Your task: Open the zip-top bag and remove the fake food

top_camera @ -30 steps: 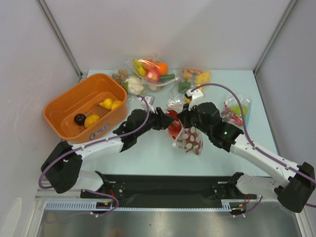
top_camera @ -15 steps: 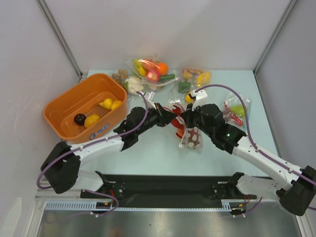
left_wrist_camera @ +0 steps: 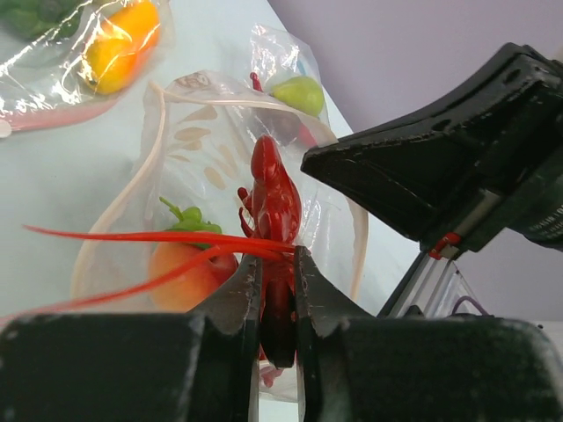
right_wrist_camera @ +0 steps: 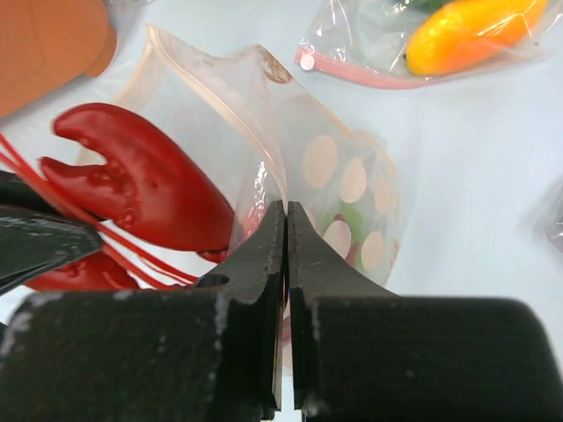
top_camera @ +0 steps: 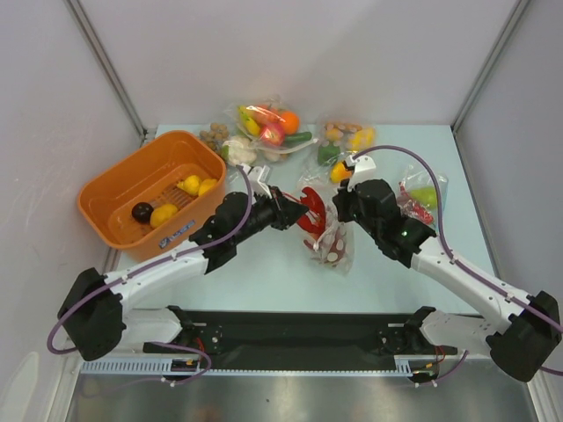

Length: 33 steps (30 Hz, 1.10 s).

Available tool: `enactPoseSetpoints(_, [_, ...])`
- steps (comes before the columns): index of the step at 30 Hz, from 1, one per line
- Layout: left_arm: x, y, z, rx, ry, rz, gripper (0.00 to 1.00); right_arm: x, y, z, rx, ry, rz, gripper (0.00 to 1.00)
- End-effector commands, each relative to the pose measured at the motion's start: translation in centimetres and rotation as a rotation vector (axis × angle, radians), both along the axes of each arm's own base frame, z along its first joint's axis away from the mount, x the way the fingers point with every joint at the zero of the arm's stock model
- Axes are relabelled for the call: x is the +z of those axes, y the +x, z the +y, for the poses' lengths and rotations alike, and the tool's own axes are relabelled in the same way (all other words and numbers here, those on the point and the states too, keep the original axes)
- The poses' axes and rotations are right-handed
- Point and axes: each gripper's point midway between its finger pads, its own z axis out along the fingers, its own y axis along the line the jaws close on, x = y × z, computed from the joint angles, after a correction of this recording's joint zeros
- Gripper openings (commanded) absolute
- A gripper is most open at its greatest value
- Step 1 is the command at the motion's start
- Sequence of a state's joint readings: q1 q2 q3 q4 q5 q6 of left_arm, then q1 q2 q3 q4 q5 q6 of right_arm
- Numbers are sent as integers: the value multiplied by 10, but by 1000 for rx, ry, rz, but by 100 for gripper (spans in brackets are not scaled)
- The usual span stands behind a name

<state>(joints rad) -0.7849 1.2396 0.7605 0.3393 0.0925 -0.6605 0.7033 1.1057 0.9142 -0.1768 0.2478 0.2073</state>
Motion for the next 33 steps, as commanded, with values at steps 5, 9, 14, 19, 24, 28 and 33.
enactPoseSetpoints(5, [33,-2,16,29,-17,-154,0,5,6,-2,-29,-1,-15,0])
enactPoseSetpoints(9, [48,2,22,62,-20,-193,0,1,7,-8,-54,-18,-9,0])
enactPoseSetpoints(14, [59,8,35,134,-10,-235,0,12,4,-12,-67,4,-33,0])
enactPoseSetpoints(19, [60,18,38,167,16,-248,0,23,-4,-6,-31,30,-53,0])
enactPoseSetpoints(24, [69,21,36,167,-7,-260,0,5,-5,4,-4,7,-9,0])
enactPoseSetpoints(28, [84,20,39,169,-42,-285,1,-12,-2,9,-3,-18,26,0])
enactPoseSetpoints(33, [98,23,41,178,-60,-313,0,-17,-2,16,13,-19,35,0])
